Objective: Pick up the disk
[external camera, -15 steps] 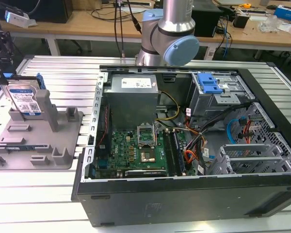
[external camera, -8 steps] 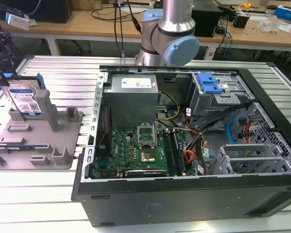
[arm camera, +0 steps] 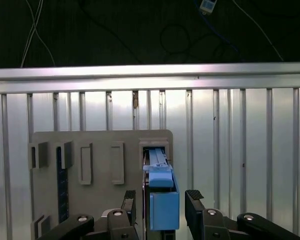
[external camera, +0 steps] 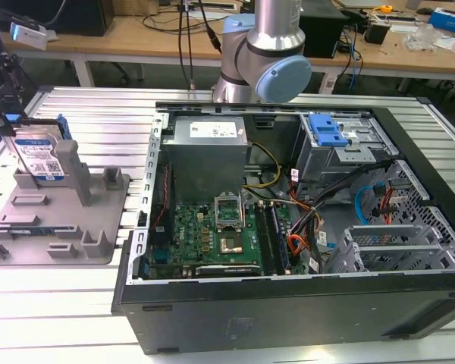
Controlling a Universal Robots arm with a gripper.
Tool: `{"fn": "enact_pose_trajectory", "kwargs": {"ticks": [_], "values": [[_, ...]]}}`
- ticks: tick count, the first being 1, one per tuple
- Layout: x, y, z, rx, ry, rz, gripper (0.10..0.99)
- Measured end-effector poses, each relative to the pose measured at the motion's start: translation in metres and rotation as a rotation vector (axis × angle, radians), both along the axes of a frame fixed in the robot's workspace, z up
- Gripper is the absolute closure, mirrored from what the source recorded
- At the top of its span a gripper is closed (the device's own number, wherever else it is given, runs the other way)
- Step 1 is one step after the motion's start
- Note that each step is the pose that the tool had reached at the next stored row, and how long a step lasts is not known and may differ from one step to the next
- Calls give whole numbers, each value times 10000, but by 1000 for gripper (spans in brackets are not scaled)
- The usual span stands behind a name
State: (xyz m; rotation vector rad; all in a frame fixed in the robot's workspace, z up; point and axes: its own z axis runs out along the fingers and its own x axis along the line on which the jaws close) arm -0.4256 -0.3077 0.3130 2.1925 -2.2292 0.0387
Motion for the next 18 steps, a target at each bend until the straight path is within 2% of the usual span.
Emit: {"fn": "enact_pose_trajectory", "kwargs": {"ticks": [9,10,12,18], "values": [[5,-8,-40,0,0,2,573],[5,-9,-46,0,0,1,588],[5,-11,-50,-1,3,1,718],[6,-16,-76,-1,3,1,718]]}}
